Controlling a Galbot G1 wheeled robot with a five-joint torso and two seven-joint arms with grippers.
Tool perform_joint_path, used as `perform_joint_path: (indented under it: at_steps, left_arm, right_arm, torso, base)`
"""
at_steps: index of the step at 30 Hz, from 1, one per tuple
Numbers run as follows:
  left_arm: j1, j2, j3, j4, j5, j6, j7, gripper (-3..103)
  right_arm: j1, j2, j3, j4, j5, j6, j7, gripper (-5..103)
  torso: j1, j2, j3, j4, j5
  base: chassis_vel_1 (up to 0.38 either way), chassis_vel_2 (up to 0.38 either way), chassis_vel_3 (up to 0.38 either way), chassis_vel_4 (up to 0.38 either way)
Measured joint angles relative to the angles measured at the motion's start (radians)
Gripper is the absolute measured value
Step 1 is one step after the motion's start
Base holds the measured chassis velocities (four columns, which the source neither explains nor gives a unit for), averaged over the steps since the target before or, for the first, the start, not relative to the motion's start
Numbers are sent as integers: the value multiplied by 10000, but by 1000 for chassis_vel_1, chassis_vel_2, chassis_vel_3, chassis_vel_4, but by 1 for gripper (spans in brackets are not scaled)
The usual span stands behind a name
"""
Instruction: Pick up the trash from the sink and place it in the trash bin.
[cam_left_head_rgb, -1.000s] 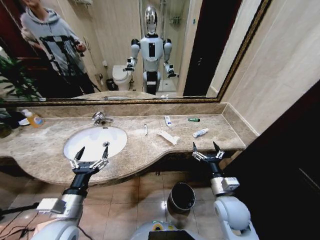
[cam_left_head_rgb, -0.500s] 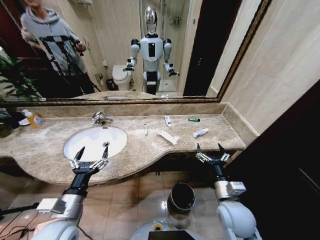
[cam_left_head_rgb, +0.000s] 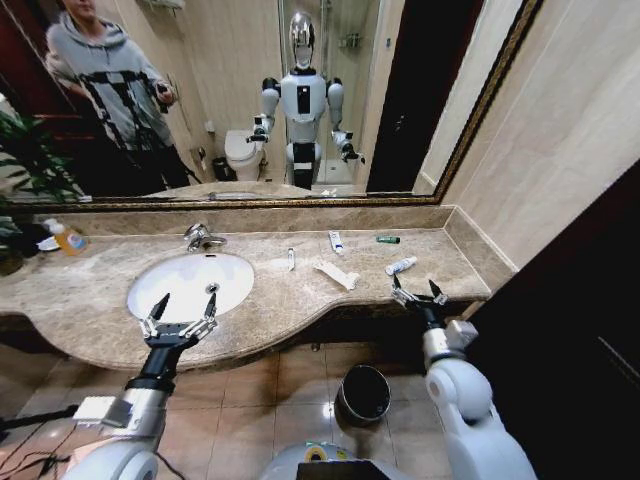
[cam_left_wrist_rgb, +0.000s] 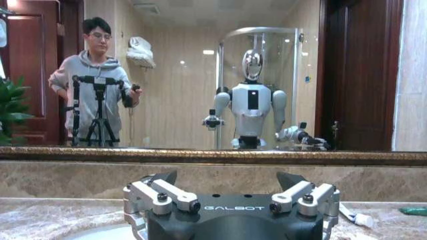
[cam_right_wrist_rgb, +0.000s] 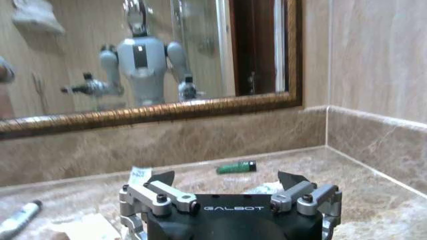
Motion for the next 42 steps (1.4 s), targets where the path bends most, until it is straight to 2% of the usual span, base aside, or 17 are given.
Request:
perform_joint_path:
  at_steps: [2,4,7,10,13,17,26,32,42]
  left_arm:
    - [0,0,-1,0,0,0,-2,100]
    - [0,-1,0,0,-1,0,-1,100]
    - [0,-1,0,0,0,0,-1,100]
    - [0,0,0,0,0,0,0,100]
    - [0,0,0,0,0,0,0,100]
    - [0,0,-1,0,0,0,-1,100]
    - [0,0,0,0,0,0,-1,100]
    - [-1,0,0,0,0,0,0,100]
    - [0,0,0,0,0,0,-1,100]
  right_arm:
    - [191,-31,-111,-163,-22,-59,181,100]
    - [842,-112,-468,-720,-109,-167,789,100]
    - [1285,-131,-718,-1140,-209,-198,1023,100]
    - [1817,-83,-1083,-1823,-580,135,1391,100]
    - [2469,258,-1495,-2716,-918,483,2146,100]
    - [2996,717,-2019,-3398,-885,549,2640,100]
    - [3852,1462,-2208,-4879,-1497,1072,2710,100]
    - [4831,1760,-1610,-6156,-2304,1584,2979,100]
    - [5387,1922,-892,-7185,-2412,1984,3188,100]
  torso:
    - [0,0,0,0,0]
    - [1,0,0,1,-1]
    - [0,0,1,0,0]
    - [0,0,0,0,-1]
    - [1,0,0,0,0]
    - [0,0,0,1,-1]
    - [0,0,0,1,-2]
    - [0,0,0,0,-3]
    - [0,0,0,1,-1]
  base:
    - [0,0,0,0]
    - [0,0,0,0]
    - [0,0,0,0]
    - [0,0,0,0]
    - [0,0,0,0]
    - [0,0,0,0]
    - [0,0,0,0]
    - [0,0,0,0]
    - [0,0,0,0]
